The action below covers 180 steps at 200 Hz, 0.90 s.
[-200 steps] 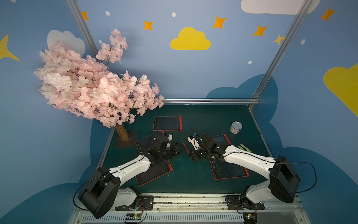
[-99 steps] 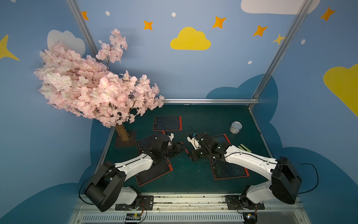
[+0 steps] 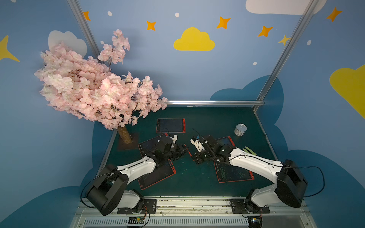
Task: Place the stylus back onto the writing tablet
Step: Place the stylus on the writing tablet.
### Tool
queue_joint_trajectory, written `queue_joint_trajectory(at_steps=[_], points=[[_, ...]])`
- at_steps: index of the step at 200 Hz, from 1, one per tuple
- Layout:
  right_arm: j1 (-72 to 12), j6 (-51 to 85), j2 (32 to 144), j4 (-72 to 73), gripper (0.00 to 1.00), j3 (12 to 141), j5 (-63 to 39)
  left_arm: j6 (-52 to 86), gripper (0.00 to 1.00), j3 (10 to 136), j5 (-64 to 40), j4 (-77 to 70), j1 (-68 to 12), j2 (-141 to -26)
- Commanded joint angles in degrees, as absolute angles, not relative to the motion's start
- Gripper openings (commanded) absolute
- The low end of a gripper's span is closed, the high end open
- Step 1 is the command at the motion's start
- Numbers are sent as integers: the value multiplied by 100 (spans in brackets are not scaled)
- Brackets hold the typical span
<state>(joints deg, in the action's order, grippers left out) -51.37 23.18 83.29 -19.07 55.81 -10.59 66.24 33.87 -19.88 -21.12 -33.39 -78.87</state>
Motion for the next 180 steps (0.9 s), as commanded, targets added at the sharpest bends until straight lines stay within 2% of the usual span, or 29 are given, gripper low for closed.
queue_joint_trajectory(at_steps=[1, 56, 148, 180], points=[[-5133, 2328, 8302, -1852, 2, 5642, -1124, 6564, 20, 3313, -2068, -2286, -3335, -7894], [-5106, 2333, 8315, -1860, 2, 5634, -1183, 6463, 16, 3233, -2161, -2535, -3340, -7887], [-5083, 2371, 8342, -1837, 2, 5653, -1252, 6214, 17, 3111, -2497, -3102, -3364, -7998], [-5073, 2372, 8332, -1846, 3, 5650, -1249, 6184, 11, 3094, -2500, -3094, -3366, -8020]])
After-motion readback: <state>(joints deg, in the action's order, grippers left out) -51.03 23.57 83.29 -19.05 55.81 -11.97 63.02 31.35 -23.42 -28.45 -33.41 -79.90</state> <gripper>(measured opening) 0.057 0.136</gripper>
